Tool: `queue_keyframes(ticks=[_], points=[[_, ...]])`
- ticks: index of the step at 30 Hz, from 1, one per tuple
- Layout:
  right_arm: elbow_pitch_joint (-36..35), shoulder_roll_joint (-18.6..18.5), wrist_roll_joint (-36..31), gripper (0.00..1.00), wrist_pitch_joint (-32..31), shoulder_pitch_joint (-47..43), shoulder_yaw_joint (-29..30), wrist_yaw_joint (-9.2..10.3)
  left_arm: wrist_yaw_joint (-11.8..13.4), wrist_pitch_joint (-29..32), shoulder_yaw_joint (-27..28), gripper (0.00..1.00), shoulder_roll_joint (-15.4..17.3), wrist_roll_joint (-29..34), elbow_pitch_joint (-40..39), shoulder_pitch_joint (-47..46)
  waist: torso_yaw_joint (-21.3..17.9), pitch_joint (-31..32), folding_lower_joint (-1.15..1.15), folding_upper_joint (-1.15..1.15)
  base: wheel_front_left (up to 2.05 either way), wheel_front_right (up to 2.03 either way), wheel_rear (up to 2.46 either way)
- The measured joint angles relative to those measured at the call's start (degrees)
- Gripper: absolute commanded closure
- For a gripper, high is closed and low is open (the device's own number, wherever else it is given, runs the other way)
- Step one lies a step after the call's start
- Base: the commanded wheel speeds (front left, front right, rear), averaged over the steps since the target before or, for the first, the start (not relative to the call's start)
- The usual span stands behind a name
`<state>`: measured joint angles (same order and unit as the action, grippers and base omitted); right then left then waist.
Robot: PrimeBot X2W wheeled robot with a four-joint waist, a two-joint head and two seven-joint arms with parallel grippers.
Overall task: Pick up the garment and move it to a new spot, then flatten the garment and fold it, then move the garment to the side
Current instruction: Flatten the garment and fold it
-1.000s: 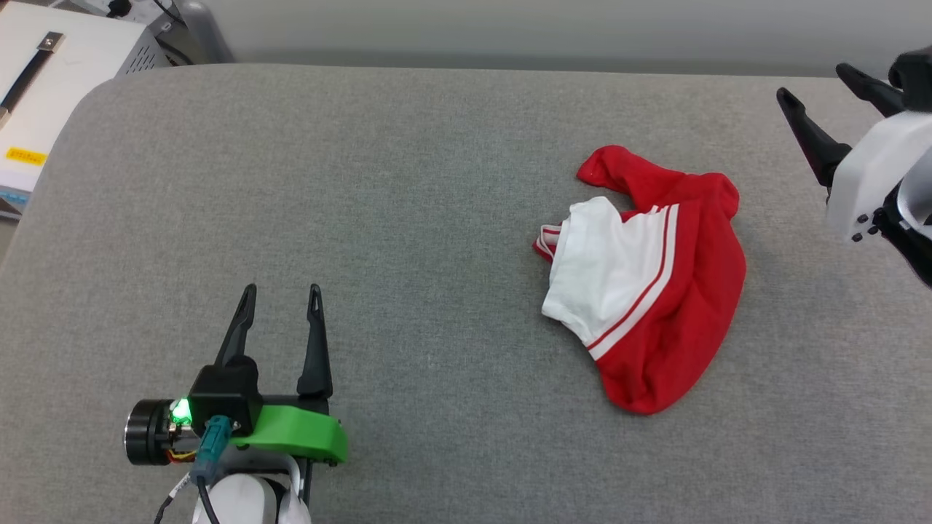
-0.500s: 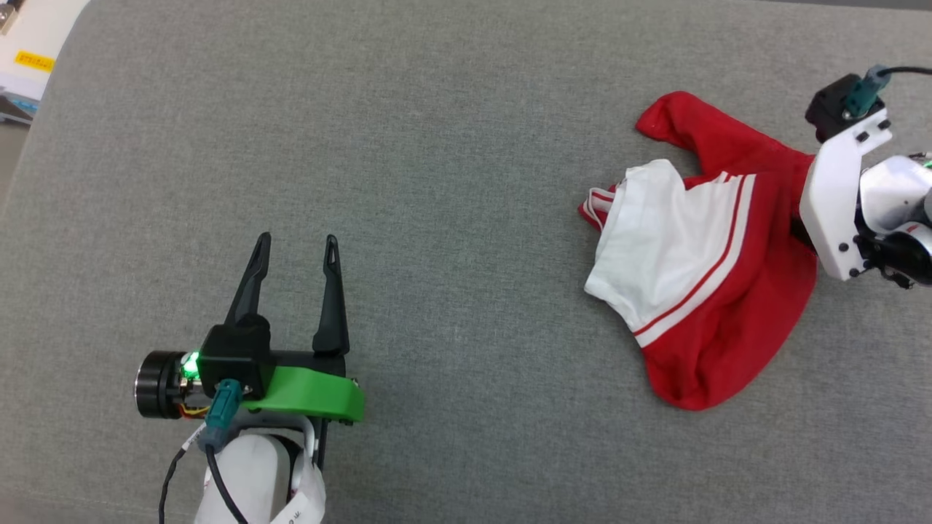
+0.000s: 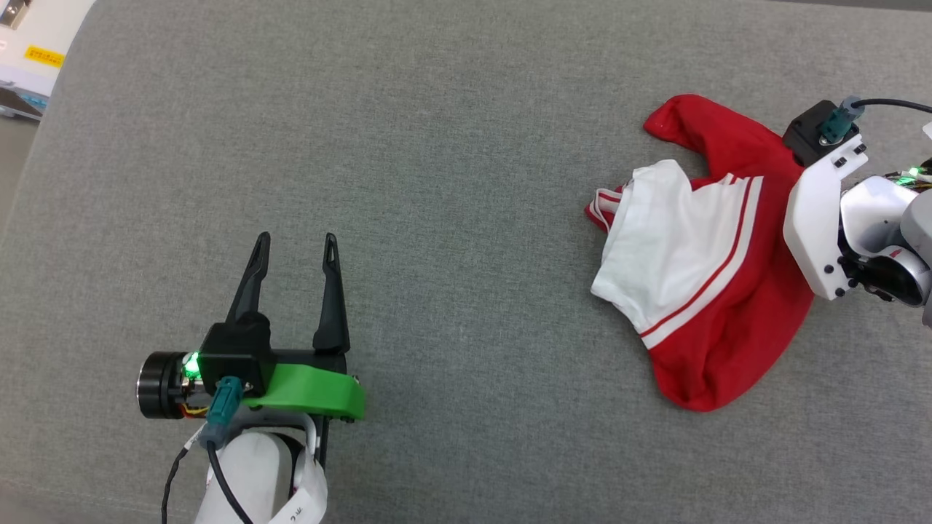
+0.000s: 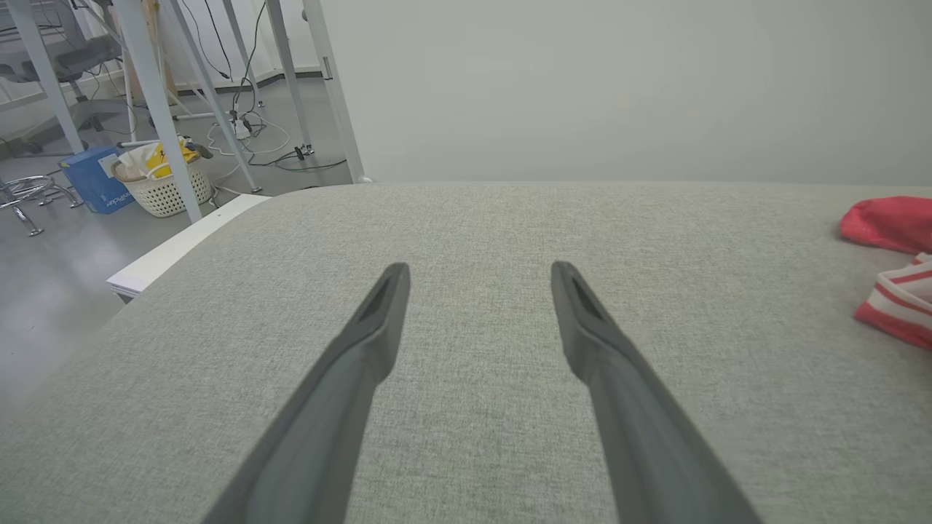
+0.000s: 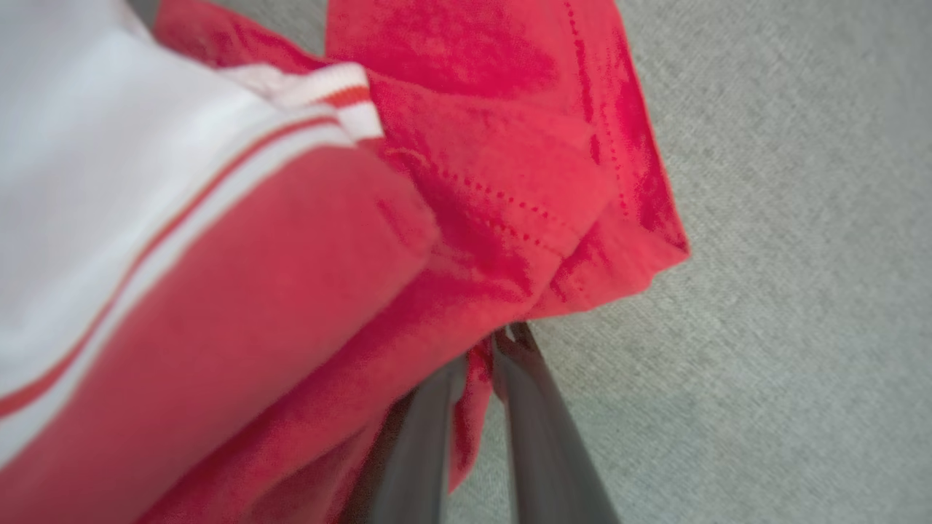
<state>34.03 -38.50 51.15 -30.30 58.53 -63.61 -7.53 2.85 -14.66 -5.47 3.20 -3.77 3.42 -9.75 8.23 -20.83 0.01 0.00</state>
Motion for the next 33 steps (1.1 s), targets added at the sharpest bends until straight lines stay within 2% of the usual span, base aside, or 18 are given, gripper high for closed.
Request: queue_keyframes(ticks=[4, 11, 17, 22, 28, 33], points=[[-0.51, -0.03, 0.71, 1.00, 6.87, 0.08, -0.21, -0.01, 0.00, 0.00, 0.14, 0.00, -0.03, 0.00, 0.47, 0.37, -0.61, 2.10, 0.00, 0.00, 0.00, 0.00, 0.00], [-5.59, -4.26, 1.11, 1.00, 17.46, -0.37, 1.70, -0.01, 0.00, 0.00, 0.80, 0.00, -0.04, 0.01, 1.26, 3.75, -1.63, 6.88, 0.00, 0.00, 0.00, 0.00, 0.00], [-10.16, -9.28, 1.83, 1.00, 23.56, -8.87, 7.53, -0.01, 0.01, 0.00, 1.86, 0.00, -0.05, 0.01, 1.25, 6.69, -2.72, 10.76, -0.01, 0.00, 0.00, 0.00, 0.00], [-11.23, -12.24, 3.04, 1.00, 27.74, -20.45, 16.56, -0.01, 0.34, -0.01, 1.96, 0.00, -0.05, 0.00, 1.14, 8.04, -4.11, 12.91, -0.01, 0.00, 0.00, 0.00, 0.00], [-11.41, -11.31, 3.01, 1.00, 29.17, -36.16, 26.83, 0.00, 0.45, -0.01, 2.05, 0.00, -0.07, -0.01, 1.30, 8.92, -6.22, 14.10, -0.01, 0.00, 0.00, 0.00, 0.00], [-10.98, -7.56, 1.88, 1.00, 29.00, -48.04, 34.84, 0.00, 0.47, 0.00, 1.91, 0.00, -0.07, -0.21, 1.43, 8.95, -7.36, 14.55, -0.01, 0.00, 0.00, 0.00, 0.00]])
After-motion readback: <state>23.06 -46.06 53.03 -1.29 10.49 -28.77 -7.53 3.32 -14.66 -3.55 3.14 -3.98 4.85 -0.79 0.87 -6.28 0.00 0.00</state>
